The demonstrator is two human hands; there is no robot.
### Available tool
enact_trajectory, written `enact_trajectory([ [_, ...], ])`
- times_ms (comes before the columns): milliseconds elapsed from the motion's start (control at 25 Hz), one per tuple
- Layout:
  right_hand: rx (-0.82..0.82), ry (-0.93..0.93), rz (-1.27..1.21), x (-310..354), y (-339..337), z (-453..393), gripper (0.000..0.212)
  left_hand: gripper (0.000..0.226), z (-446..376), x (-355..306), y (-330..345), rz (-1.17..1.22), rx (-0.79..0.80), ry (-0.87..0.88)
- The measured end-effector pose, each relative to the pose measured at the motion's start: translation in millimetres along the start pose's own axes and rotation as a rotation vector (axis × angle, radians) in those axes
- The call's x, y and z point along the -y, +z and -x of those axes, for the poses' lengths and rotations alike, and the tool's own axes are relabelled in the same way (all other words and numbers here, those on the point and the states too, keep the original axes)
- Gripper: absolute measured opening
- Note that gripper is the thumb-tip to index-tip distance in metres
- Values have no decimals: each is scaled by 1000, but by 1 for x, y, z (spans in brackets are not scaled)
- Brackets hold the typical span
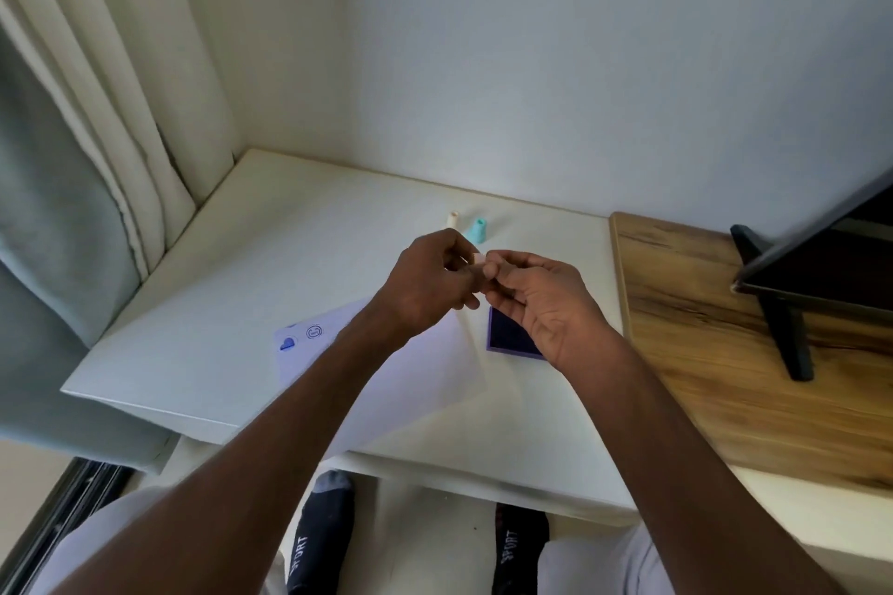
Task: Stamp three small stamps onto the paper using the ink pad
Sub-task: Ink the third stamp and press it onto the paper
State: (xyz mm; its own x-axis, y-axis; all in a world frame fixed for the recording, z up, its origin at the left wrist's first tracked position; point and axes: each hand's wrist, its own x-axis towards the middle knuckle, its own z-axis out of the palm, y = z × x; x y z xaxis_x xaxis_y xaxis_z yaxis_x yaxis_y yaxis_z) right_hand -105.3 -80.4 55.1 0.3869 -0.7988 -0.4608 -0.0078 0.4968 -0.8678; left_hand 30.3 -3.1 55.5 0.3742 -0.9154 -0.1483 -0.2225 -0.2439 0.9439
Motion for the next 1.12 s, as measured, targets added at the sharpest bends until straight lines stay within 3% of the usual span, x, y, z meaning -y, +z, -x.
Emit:
enact_trajectory([
  [440,-36,-42,27,5,9,-18,12,29,-12,12,-9,390,-29,-140],
  [560,-37,-11,41,12,1,-17,11,18,-13,13,-10,327,-41,-155],
  [720,-116,-193,567,18,-18,-21,25,23,-11,18,-2,-51,0,-164],
  [840,-137,-344,933,14,-33,-18,21,27,-11,18,4,-228,81,-104],
  [1120,-91,-311,1337,-3,-37,-11,28,36,-7,22,4,-445,287,-38],
])
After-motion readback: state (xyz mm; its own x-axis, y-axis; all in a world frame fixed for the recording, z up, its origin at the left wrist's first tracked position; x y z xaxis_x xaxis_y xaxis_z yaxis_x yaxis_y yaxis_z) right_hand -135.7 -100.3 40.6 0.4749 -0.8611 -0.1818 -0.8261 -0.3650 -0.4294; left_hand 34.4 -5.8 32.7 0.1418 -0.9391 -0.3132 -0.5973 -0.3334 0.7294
